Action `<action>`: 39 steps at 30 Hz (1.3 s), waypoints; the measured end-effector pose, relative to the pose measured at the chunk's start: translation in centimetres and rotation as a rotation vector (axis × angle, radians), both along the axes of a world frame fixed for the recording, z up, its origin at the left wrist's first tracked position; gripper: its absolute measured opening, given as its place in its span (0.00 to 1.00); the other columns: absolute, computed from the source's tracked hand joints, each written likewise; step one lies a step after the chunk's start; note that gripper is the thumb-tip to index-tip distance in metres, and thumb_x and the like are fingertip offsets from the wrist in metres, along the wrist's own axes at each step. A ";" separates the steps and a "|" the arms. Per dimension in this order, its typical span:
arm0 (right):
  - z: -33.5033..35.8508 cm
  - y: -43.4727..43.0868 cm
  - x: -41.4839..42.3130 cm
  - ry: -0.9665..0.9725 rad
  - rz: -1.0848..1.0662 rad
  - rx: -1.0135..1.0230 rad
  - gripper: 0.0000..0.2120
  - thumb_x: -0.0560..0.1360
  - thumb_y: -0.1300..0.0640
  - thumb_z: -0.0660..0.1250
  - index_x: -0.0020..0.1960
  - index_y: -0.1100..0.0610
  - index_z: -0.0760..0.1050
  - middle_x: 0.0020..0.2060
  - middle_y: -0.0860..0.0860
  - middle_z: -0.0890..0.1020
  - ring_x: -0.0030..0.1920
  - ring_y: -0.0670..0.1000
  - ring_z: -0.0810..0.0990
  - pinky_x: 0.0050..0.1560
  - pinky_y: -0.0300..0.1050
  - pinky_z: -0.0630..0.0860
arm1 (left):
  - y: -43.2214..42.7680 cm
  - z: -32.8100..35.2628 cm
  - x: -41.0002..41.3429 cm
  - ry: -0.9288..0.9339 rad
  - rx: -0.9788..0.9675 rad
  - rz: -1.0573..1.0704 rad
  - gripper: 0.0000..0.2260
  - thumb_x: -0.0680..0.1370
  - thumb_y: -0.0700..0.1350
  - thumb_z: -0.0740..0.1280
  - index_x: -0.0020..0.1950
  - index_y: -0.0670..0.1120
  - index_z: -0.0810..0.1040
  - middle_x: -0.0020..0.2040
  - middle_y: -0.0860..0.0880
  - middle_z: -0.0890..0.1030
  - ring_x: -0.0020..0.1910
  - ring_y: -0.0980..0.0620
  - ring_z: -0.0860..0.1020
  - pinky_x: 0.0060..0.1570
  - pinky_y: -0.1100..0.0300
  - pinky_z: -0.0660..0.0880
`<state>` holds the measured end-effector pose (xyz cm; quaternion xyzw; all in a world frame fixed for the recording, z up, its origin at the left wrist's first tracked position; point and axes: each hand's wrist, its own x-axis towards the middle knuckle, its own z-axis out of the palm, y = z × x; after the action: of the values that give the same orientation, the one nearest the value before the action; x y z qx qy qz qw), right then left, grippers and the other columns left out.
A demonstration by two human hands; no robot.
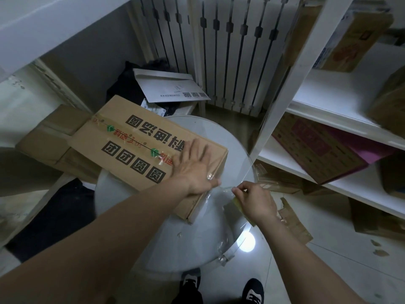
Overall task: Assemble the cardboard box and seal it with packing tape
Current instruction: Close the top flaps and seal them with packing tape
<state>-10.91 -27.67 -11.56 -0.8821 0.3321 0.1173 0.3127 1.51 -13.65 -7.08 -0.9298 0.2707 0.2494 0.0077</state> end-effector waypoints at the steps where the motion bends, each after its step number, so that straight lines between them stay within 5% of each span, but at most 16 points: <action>1: -0.3 0.0 0.1 0.007 -0.003 0.000 0.12 0.76 0.39 0.63 0.49 0.45 0.80 0.48 0.51 0.83 0.49 0.56 0.79 0.41 0.44 0.70 | 0.0 -0.6 -0.1 0.050 0.031 0.051 0.48 0.73 0.68 0.63 0.78 0.53 0.35 0.77 0.43 0.30 0.75 0.39 0.31 0.72 0.36 0.42; 10: -2.6 -0.2 0.6 0.022 -0.024 0.133 0.11 0.75 0.39 0.64 0.45 0.44 0.79 0.43 0.47 0.80 0.47 0.53 0.78 0.40 0.43 0.72 | -0.5 -1.4 0.6 0.068 0.061 0.094 0.56 0.67 0.68 0.70 0.78 0.52 0.34 0.77 0.41 0.30 0.75 0.36 0.33 0.72 0.33 0.47; 19: -3.2 -1.1 1.2 -0.187 -0.103 0.447 0.05 0.74 0.47 0.71 0.44 0.47 0.84 0.42 0.52 0.84 0.45 0.53 0.80 0.47 0.47 0.77 | -1.2 -2.5 -0.4 -0.032 0.059 0.136 0.50 0.72 0.62 0.68 0.78 0.51 0.34 0.77 0.41 0.31 0.76 0.36 0.33 0.73 0.34 0.45; 28: -3.5 -2.8 1.7 -0.083 0.033 0.199 0.04 0.75 0.48 0.67 0.42 0.43 0.79 0.36 0.42 0.80 0.43 0.52 0.79 0.43 0.43 0.74 | -2.0 -2.2 -2.0 -0.093 0.062 0.187 0.50 0.71 0.67 0.66 0.78 0.50 0.37 0.78 0.39 0.37 0.76 0.33 0.41 0.72 0.36 0.54; 35: -3.7 -3.3 1.4 -0.057 0.144 0.257 0.09 0.77 0.53 0.61 0.48 0.42 0.78 0.47 0.41 0.82 0.51 0.50 0.79 0.55 0.51 0.76 | -5.7 -1.5 -3.8 -0.017 0.090 0.379 0.50 0.72 0.66 0.66 0.78 0.45 0.37 0.77 0.35 0.38 0.75 0.28 0.41 0.69 0.31 0.59; 39: -3.0 -3.5 1.8 -0.048 0.148 0.243 0.11 0.78 0.58 0.60 0.52 0.45 0.78 0.50 0.44 0.81 0.52 0.51 0.78 0.54 0.47 0.76 | -6.6 -1.2 -2.4 -0.004 0.065 0.488 0.51 0.73 0.63 0.68 0.78 0.45 0.36 0.77 0.35 0.38 0.74 0.28 0.42 0.67 0.32 0.62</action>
<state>-9.08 -31.20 -14.57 -0.8624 0.2420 0.1581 0.4156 -0.86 -20.22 -8.32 -0.9674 0.0300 0.2506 -0.0223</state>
